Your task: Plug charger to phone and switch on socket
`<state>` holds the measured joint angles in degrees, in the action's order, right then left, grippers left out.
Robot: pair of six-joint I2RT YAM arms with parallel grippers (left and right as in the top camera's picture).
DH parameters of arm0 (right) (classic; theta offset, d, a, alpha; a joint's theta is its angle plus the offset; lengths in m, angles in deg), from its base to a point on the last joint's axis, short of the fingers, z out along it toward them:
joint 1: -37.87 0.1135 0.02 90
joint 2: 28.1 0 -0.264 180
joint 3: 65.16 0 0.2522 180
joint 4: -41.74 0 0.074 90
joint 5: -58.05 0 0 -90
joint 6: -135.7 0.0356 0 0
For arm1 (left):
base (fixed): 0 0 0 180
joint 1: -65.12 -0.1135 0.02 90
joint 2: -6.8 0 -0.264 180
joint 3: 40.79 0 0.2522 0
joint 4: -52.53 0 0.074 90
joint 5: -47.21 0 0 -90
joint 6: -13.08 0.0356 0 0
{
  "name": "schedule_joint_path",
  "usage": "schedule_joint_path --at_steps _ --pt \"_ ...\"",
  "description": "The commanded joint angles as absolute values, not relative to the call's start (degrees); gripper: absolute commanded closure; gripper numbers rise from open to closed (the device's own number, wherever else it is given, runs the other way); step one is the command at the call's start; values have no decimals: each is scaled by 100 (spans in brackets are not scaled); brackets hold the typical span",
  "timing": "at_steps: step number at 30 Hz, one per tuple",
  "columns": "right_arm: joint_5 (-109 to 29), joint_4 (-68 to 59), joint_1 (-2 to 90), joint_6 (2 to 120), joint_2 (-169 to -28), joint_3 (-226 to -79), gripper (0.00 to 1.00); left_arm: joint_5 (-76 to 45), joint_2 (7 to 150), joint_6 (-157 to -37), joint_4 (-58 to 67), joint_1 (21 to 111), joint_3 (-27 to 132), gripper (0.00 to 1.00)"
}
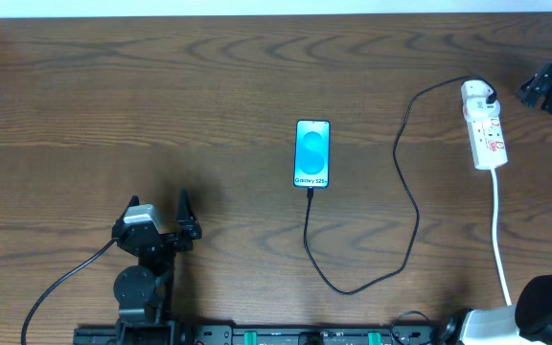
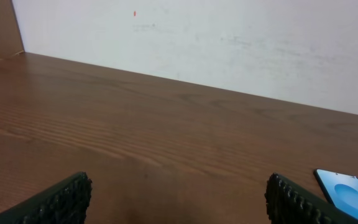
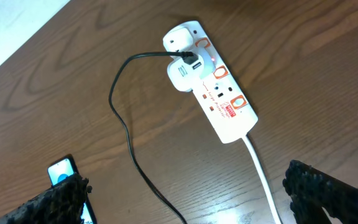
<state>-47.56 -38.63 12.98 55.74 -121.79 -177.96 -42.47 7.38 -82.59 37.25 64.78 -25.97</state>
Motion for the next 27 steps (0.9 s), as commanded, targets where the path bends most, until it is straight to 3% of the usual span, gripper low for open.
schedule_joint_path --at_steps 1,19,27 --pt "-4772 -3870 1320 5594 -12146 -17849 1 -4326 703 -8148 3456 6450 -2680 11" --pt "-4500 -3734 1355 5598 -12142 -17827 1 -4326 703 -8148 3454 6450 -2680 11" --pt "-4496 -2593 1777 5596 -11853 -17025 1 -4326 703 -8148 3456 6450 -2680 11"
